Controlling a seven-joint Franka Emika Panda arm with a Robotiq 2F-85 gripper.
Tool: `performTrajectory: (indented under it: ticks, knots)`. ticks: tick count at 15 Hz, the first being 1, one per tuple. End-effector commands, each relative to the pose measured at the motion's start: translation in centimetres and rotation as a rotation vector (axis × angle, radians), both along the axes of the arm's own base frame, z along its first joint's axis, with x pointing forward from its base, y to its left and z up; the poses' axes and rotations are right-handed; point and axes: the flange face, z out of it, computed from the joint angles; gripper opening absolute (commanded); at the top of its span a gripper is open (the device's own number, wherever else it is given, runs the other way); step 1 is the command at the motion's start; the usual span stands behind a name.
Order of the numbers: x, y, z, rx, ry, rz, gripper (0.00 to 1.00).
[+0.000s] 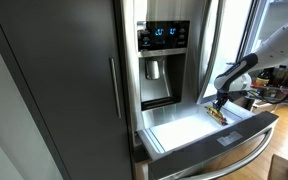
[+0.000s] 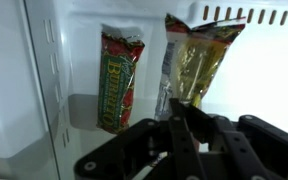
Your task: Take a packet out of the freezer drawer and put it in the refrigerator then close the drawer
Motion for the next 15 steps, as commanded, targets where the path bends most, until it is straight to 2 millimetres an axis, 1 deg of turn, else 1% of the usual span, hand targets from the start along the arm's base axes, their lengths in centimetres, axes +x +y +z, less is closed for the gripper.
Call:
performTrajectory:
  ticks: [1,4,5,7,10,12,15]
  knots:
    - [0.1,0.1,0.2,-0.002,-0.002,0.001,0.06]
    - [0.1,0.3,-0.6,0.004,0.012,0.004,0.06]
    - [0.0,0.5,-0.7,0.014,0.021,0.007,0.01]
    - [0.1,0.5,0.3,0.017,0.001,-0.004,0.01]
    - [0.1,-0.1,2.6,0.012,-0.046,-0.079,0.01]
    - [-0.1,-0.3,4.3,0.022,-0.068,-0.141,0.01]
    - [-0.5,-0.6,6.1,0.017,-0.047,-0.257,0.01]
